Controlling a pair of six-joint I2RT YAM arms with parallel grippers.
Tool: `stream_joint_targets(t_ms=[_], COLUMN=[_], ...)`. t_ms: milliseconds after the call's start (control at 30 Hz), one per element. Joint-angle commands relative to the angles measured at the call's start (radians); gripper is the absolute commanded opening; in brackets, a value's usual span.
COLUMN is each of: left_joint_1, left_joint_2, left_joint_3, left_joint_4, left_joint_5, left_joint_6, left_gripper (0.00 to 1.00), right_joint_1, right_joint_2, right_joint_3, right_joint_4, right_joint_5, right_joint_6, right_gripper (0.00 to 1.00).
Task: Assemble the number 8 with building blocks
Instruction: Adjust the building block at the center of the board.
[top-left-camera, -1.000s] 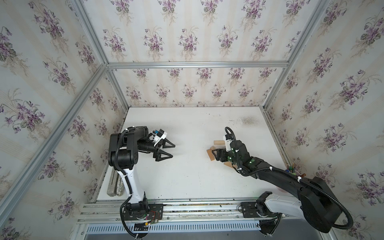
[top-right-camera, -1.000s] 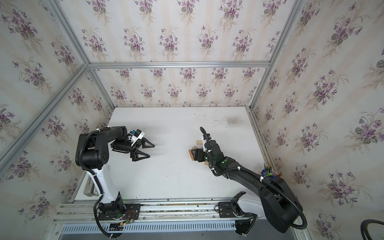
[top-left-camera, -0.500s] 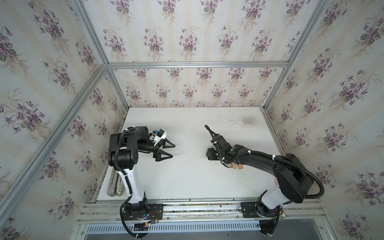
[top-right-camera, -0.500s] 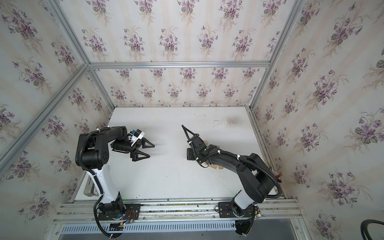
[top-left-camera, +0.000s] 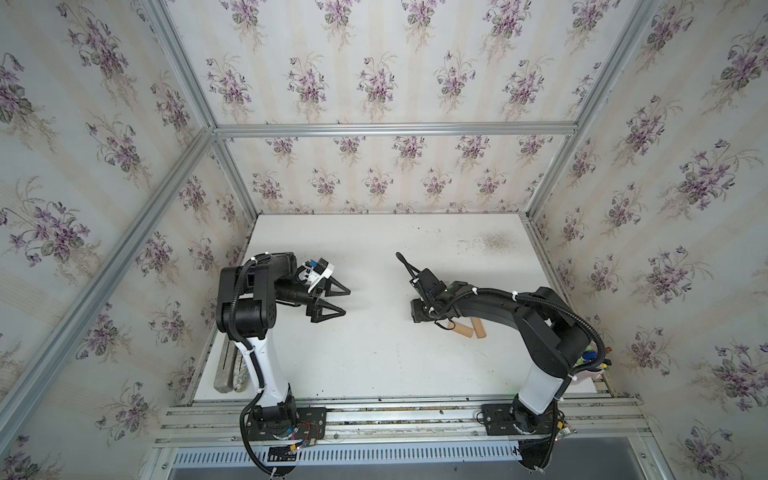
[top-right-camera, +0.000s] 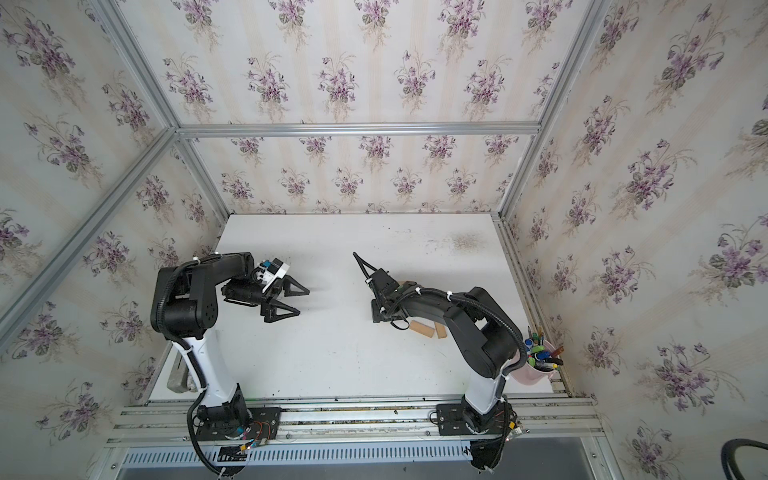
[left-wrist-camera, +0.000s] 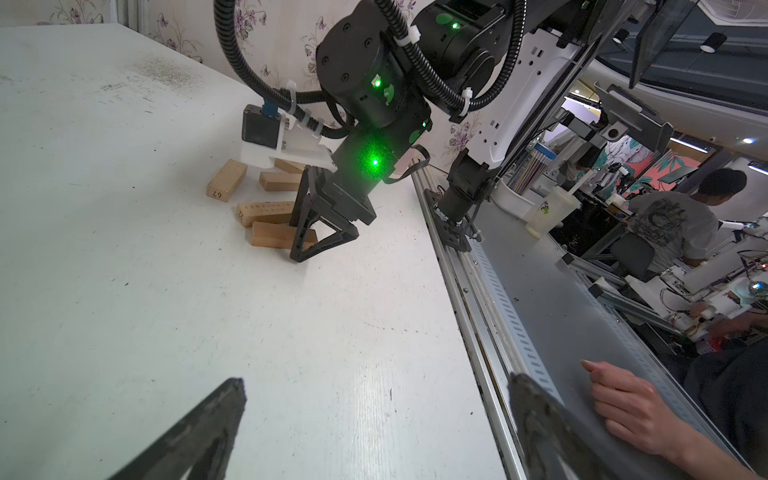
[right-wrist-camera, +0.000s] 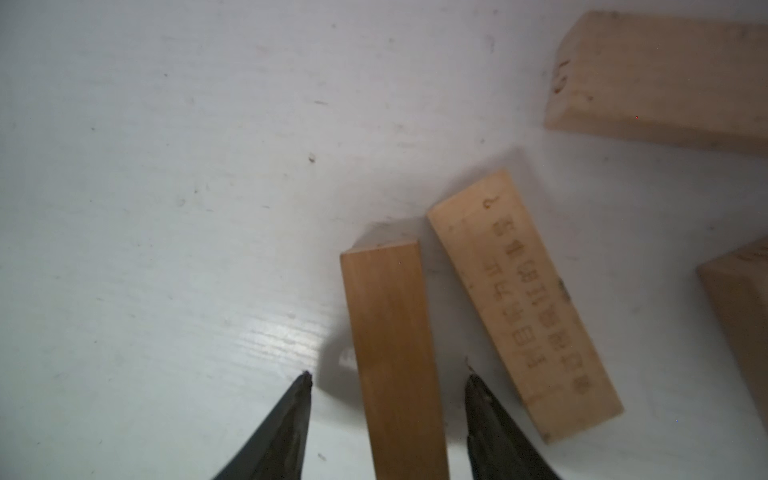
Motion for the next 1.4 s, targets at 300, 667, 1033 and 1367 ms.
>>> stream_joint_targets(t_ms=[300, 667, 1033, 1367], left_joint_1=[0.001, 0.001, 0.001, 0.001], left_joint_2=[-0.002, -0.003, -0.002, -0.002], left_joint_3=[0.002, 0.002, 0.003, 0.002], left_joint_4=[-0.171, -0.171, -0.170, -0.170], left_joint_5=[0.005, 0.005, 0.005, 0.006], left_joint_6=[0.383, 0.382, 0.383, 0.382], left_gripper=[1.00, 1.00, 1.00, 1.00], right_joint_1=[0.002, 0.062, 0.061, 0.054], right_joint_2=[0.107, 0.243, 0.268, 0.140], right_joint_3=[0.108, 0.255, 0.273, 0.346], right_joint_4=[-0.138, -0.228, -0.216, -0.137], right_joint_5=[0.035, 0.032, -0.015, -0.049], right_joint_6=[0.103, 0.254, 0.261, 0.107], right_gripper=[0.35, 0.26, 0.63, 1.00])
